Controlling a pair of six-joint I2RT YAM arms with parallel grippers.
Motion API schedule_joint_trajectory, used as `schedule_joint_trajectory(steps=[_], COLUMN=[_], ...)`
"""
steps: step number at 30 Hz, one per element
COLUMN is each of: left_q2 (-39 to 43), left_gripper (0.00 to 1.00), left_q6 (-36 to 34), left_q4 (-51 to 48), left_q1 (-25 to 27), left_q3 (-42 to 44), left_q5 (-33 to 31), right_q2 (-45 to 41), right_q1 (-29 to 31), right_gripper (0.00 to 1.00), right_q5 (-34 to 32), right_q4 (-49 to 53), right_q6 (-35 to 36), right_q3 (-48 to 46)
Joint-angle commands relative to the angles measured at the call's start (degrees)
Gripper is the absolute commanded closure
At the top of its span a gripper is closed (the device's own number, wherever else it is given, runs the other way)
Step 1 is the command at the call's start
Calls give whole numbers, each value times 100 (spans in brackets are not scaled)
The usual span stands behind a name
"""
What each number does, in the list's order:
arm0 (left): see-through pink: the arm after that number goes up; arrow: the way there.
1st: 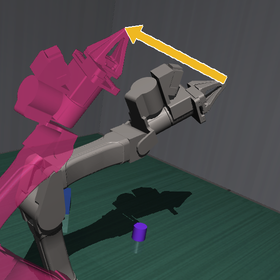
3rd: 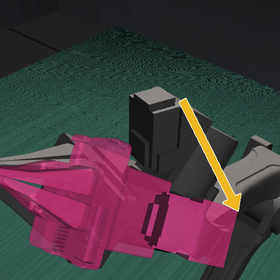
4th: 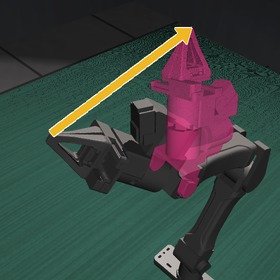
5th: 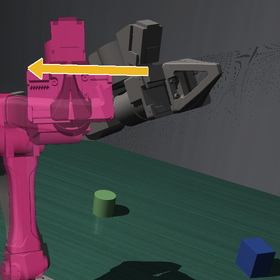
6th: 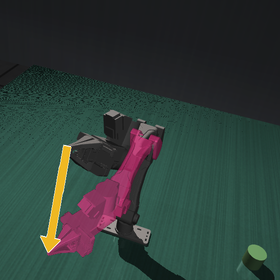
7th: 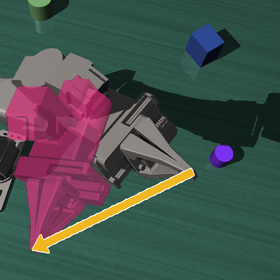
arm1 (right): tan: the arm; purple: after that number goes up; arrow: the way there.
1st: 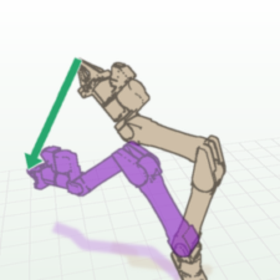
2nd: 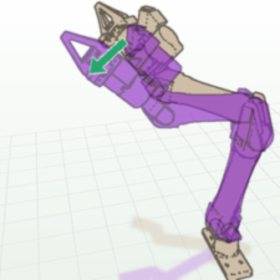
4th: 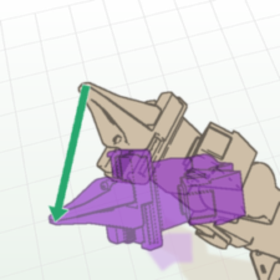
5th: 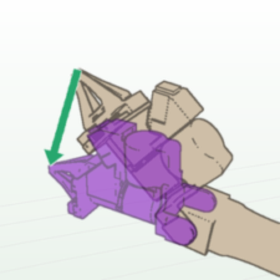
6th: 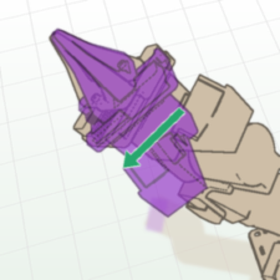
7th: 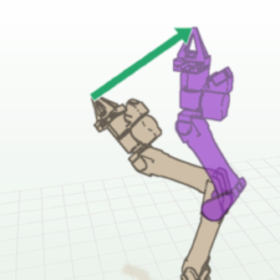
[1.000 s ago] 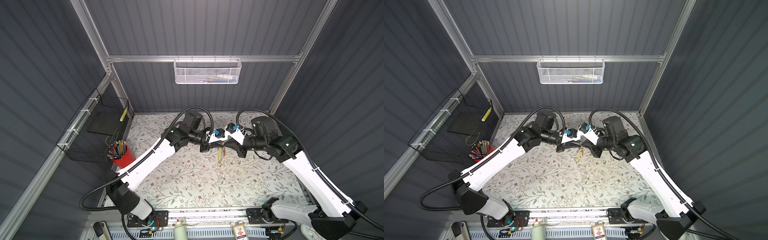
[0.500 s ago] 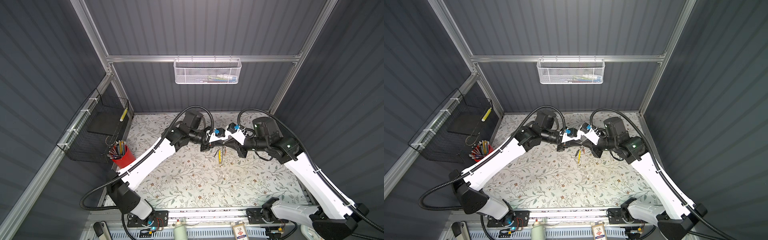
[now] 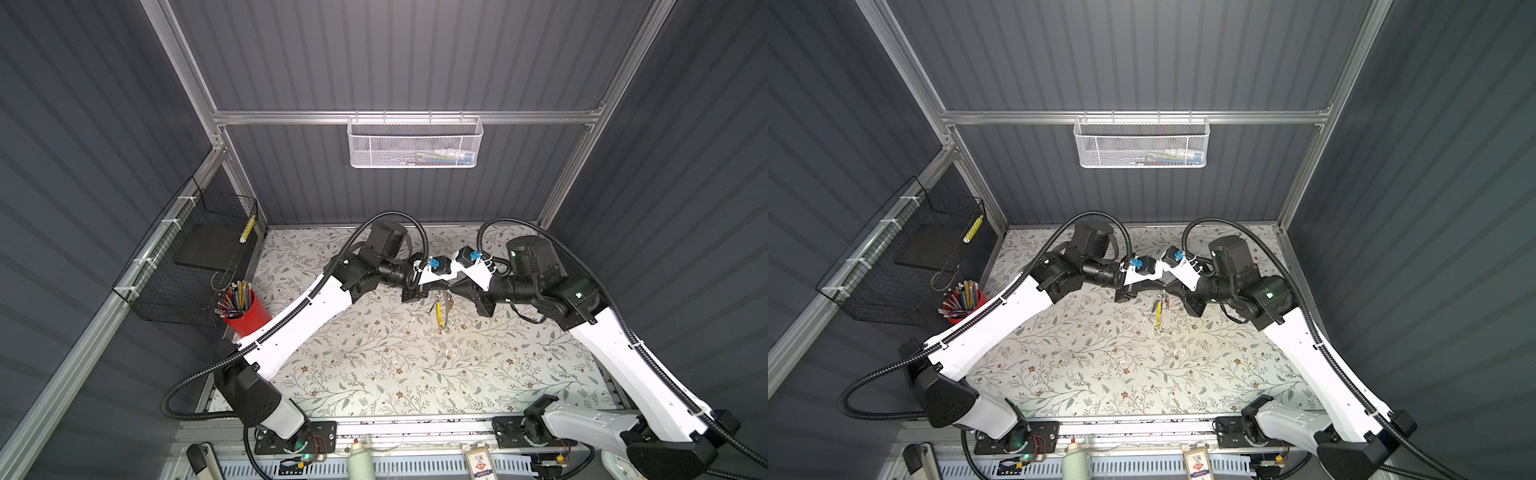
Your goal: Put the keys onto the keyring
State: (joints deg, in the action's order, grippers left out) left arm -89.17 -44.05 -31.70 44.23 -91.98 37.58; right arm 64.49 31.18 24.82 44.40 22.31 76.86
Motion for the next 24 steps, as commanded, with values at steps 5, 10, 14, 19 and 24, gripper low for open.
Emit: schedule_joint_trajectory(steps=[5, 10, 14, 19, 24], left_q2=[-227, 24, 328, 470, 609], left_gripper=[100, 100, 100, 100, 100], left_q6=[715, 1109, 1690, 1993, 2398], left_q4=[-206, 473, 1399, 1950, 2664], left_q1=[-52, -152, -327, -358, -355], left_q3=[-42, 319, 781, 1012, 1380], left_q5=[-76, 166, 403, 408, 362], right_q2=[-268, -360, -662, -935, -920], right_q1=[216, 184, 40, -84, -103], right_gripper=[100, 81, 71, 60, 58], right_q5=[442, -25, -225, -425, -495], right_q4=[-648, -719, -1017, -1323, -1473], right_q6=[670, 619, 400, 85, -187], right_q3=[-78, -311, -769, -1100, -1210])
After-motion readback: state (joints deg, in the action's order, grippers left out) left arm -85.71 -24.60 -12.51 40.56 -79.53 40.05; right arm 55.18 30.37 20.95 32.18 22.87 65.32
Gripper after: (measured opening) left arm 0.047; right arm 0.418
